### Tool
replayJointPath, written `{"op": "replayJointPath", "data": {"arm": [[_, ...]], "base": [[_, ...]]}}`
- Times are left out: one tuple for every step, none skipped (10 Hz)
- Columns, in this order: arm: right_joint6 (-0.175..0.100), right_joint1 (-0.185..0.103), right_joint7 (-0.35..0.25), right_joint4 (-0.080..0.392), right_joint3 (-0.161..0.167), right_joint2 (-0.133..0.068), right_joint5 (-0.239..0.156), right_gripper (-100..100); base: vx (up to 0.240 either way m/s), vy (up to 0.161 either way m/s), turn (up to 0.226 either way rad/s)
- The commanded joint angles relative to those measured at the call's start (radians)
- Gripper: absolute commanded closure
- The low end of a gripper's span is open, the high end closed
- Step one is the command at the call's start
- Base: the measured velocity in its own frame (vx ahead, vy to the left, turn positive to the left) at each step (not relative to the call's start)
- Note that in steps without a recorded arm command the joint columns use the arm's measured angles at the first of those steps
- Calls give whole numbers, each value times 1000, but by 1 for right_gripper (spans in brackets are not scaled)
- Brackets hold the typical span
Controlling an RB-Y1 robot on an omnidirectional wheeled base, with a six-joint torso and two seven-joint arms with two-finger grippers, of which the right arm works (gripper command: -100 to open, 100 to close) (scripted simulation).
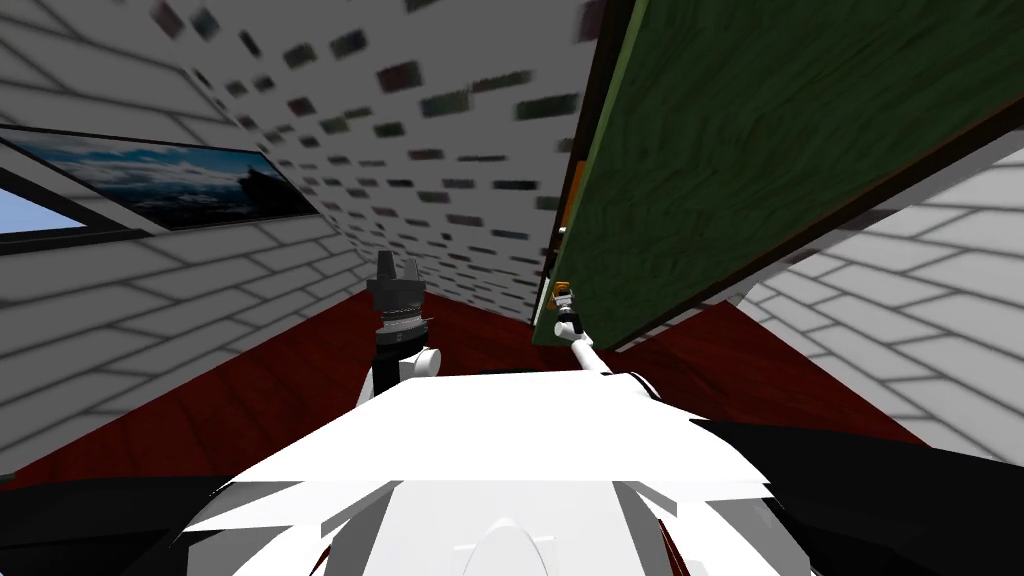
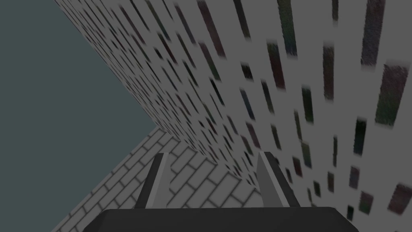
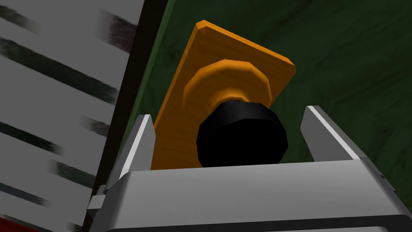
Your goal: Pull the door open
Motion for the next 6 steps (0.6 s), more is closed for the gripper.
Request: {"op": "replayJointPath", "data": {"arm": [[16, 7, -37, -29, 3, 14, -30, -100], [19, 8, -59, -37, 5, 23, -48, -100], [23, 9, -81, -45, 8, 31, -65, -100], [26, 10, -103, -53, 11, 40, -83, -100], [29, 11, -124, -60, 13, 48, -99, -100], [32, 12, -144, -68, 16, 56, -115, -100]], "base": [[-87, 2, -3], [-91, -20, 4], [-87, -39, 13], [-99, -48, 16], [-109, -48, 13], [-98, -39, 11]]}}
